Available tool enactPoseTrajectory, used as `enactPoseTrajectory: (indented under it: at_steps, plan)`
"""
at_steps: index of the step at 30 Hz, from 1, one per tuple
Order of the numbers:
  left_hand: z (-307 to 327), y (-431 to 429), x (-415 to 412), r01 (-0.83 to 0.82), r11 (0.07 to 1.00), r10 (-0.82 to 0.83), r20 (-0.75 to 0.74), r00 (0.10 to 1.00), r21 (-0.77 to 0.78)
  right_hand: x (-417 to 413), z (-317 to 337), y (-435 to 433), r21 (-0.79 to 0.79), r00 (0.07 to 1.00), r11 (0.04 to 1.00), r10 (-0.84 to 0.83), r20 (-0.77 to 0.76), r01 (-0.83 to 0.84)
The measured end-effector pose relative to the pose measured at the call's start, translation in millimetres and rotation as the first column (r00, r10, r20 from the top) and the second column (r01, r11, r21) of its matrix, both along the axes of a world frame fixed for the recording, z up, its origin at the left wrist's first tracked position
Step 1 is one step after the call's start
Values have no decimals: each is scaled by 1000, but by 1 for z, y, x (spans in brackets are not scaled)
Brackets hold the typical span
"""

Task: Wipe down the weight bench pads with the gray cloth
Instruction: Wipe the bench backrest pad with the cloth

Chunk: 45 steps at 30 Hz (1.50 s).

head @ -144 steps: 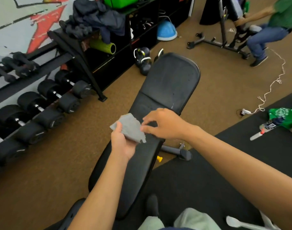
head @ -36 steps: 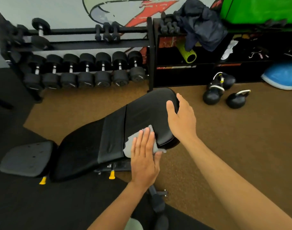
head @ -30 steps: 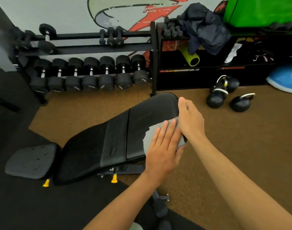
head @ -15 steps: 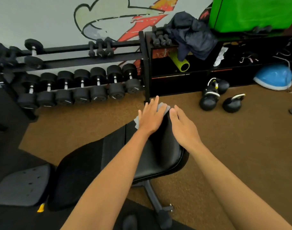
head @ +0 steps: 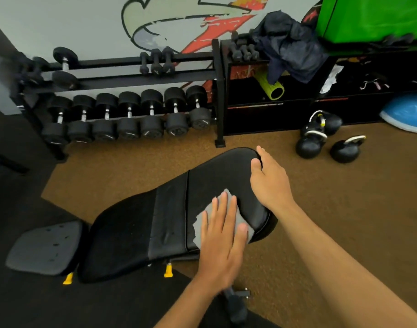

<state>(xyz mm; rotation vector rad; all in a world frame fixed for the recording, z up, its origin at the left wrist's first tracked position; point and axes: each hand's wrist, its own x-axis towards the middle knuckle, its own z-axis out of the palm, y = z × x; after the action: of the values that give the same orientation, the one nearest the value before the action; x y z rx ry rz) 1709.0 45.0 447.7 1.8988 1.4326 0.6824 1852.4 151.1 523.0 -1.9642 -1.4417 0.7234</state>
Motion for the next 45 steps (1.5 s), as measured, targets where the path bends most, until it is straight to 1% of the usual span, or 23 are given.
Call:
enactPoseTrajectory:
  at_steps: [3,5,7,10,12,14,16,19,22,24,26,30,33,34,38,39,41,43,45]
  plan:
    - [-11,-26,-2,-41,998,43,-56,998,52,0,0,-2,9,1000,1000,8,-6,-8]
    - [-13,-23,0,-54,996,58,-46,997,77,0,0,-1,18,1000,1000,12,-16,-11]
    - [-7,-10,3,-35,996,37,-24,999,87,1,0,-1,20,1000,1000,13,-25,-12]
    - [3,29,6,42,998,-42,4,999,49,2,-1,-1,36,999,999,14,-42,-12]
    - [8,66,10,83,996,-83,-6,997,28,4,-2,0,42,998,999,11,-61,-9]
    - [12,109,14,91,996,-91,-27,995,17,5,-2,1,40,993,999,-7,-115,11]
    - [14,150,19,63,998,-63,-42,997,1,5,-1,1,41,985,998,-33,-170,40]
    - [25,196,28,-13,998,12,-11,1000,-68,5,1,-1,28,972,997,-67,-223,75]
    - [31,212,38,-45,989,35,-71,997,-141,7,4,0,3,959,996,-86,-270,90]
    - [35,207,43,-60,991,52,-68,996,-122,9,7,1,-31,950,997,-77,-302,71]
    - [37,191,49,-41,996,38,-44,998,-74,13,9,2,-56,928,996,-88,-363,72]
    - [40,127,58,127,986,-115,-107,988,107,25,12,-7,-19,886,996,-87,-456,88]
    - [39,71,53,213,961,-200,-88,976,175,30,11,-17,-11,903,999,-33,-428,32]
    - [35,50,49,232,951,-214,-105,971,206,30,10,-21,-23,914,1000,-16,-405,7]
    - [1,-20,30,223,913,-140,-250,958,342,25,4,-30,-35,935,999,16,-355,-30]
    - [-5,-25,28,211,911,-123,-255,959,354,24,4,-31,-36,933,999,12,-360,-27]
    - [-7,-21,29,191,913,-119,-212,970,361,24,5,-33,-37,919,999,2,-394,-18]
    - [1,-6,36,166,919,-115,-160,980,357,25,8,-34,-38,897,999,-8,-441,-10]
    - [13,16,44,150,935,-109,-140,984,322,24,10,-34,-46,884,999,-22,-467,0]
